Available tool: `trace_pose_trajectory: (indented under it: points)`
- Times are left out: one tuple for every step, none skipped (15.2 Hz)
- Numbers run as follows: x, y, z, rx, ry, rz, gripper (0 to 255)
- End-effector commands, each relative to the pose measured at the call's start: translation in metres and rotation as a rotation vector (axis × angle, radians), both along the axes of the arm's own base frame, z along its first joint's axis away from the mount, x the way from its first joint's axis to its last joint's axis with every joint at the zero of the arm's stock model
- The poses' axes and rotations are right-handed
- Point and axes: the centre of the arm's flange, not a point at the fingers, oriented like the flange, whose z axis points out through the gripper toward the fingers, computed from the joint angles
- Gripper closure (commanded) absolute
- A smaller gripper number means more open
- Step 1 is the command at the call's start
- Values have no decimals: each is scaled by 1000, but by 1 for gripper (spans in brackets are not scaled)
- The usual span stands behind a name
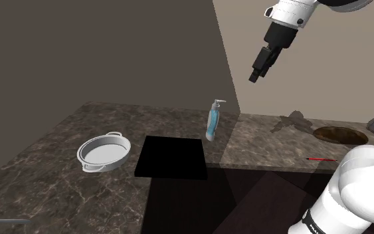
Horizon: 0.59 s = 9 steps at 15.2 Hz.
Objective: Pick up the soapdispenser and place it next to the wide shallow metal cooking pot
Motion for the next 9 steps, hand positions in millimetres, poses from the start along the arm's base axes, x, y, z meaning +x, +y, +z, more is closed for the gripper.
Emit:
trace_pose_trajectory:
  points:
    - [0, 0, 0, 0, 0, 0, 0]
    - [11, -6, -6, 1, 6, -1, 0]
    - [22, -12, -12, 3, 12, -3, 0]
    - [32, -19, -19, 4, 18, -4, 0]
    - [43, -25, -25, 5, 24, -6, 0]
    - [54, -31, -32, 7, 30, -7, 0]
    - [64, -37, -38, 8, 37, -8, 0]
    - [75, -43, -45, 10, 43, -10, 0]
    - [85, -49, -51, 11, 49, -11, 0]
